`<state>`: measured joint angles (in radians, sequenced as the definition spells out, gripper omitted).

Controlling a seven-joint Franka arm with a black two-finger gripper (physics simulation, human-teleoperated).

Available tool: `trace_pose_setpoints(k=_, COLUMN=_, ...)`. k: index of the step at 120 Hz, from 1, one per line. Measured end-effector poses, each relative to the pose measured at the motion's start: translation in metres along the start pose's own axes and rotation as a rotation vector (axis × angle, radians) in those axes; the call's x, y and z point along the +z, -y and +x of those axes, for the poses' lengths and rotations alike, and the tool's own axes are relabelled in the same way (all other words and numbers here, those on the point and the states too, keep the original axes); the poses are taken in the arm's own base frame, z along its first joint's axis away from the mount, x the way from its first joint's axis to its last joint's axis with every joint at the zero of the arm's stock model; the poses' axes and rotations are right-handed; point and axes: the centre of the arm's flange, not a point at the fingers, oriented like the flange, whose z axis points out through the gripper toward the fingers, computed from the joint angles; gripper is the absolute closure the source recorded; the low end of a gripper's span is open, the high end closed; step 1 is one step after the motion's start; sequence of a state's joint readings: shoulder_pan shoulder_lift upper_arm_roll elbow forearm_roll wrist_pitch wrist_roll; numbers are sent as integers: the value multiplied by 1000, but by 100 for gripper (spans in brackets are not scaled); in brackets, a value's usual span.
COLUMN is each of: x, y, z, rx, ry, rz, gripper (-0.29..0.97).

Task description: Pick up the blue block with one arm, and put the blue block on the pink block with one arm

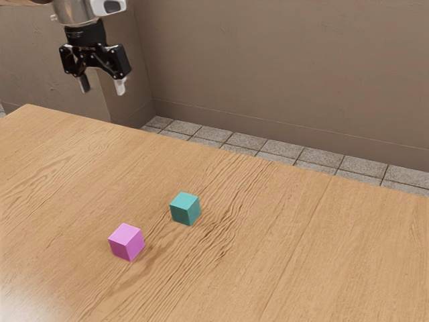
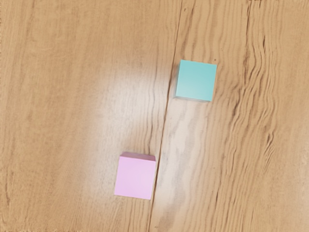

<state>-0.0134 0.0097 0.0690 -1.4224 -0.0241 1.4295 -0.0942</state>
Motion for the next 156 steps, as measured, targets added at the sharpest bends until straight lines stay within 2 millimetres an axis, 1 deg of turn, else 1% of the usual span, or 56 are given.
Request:
trace_pose_setpoints(k=22, x=-1, y=12, z=1, rx=-32, ry=4, rz=-3, gripper=0)
trace_pose_setpoints(k=24, x=-6, y=13, z=1, rx=-35, ry=-2, rz=-4, gripper=0)
trace_pose_setpoints(k=25, x=-11, y=14, z=0, rx=-36, ry=-12, rz=-5, gripper=0)
trace_pose_setpoints(k=31, x=-57, y=16, z=1, rx=-43, ry=-87, rz=-6, gripper=0)
trace_pose_setpoints(k=36, x=-85, y=13, z=-5, rx=-40, ry=-129, rz=-8, gripper=0)
trace_pose_setpoints(k=40, x=-102, y=7, z=-12, rx=-29, ry=-153, rz=-10, gripper=0)
trace_pose_setpoints(k=43, x=-110, y=0, z=-17, rx=-15, ry=-161, rz=-12, gripper=0)
trace_pose_setpoints(k=46, x=-113, y=-10, z=-20, rx=2, ry=-160, rz=-12, gripper=0)
trace_pose_setpoints(k=52, x=-115, y=-29, z=-25, rx=37, ry=-148, rz=-12, gripper=0)
trace_pose_setpoints(k=56, x=-114, y=-37, z=-27, rx=53, ry=-138, rz=-11, gripper=0)
trace_pose_setpoints(k=61, x=-107, y=-42, z=-23, rx=59, ry=-116, rz=-8, gripper=0)
trace_pose_setpoints(k=70, x=-92, y=-45, z=-13, rx=58, ry=-79, rz=0, gripper=0)
trace_pose_setpoints(k=86, x=-81, y=-48, z=-5, rx=55, ry=-56, rz=4, gripper=0)
trace_pose_setpoints(k=113, x=-79, y=-47, z=-3, rx=49, ry=-58, rz=3, gripper=0)
trace_pose_setpoints(k=120, x=-73, y=-48, z=1, rx=48, ry=-48, rz=8, gripper=0)
trace_pose_setpoints(k=131, x=-70, y=-59, z=1, rx=63, ry=-51, rz=29, gripper=0)
trace_pose_setpoints(k=138, x=-49, y=-62, z=5, rx=68, ry=-21, rz=39, gripper=0)
trace_pose_setpoints(k=144, x=-14, y=-62, z=12, rx=68, ry=32, rz=49, gripper=0)
trace_pose_setpoints(k=151, x=38, y=-59, z=19, rx=64, ry=91, rz=63, gripper=0)
trace_pose_setpoints(k=156, x=63, y=-57, z=24, rx=63, ry=102, rz=67, gripper=0)
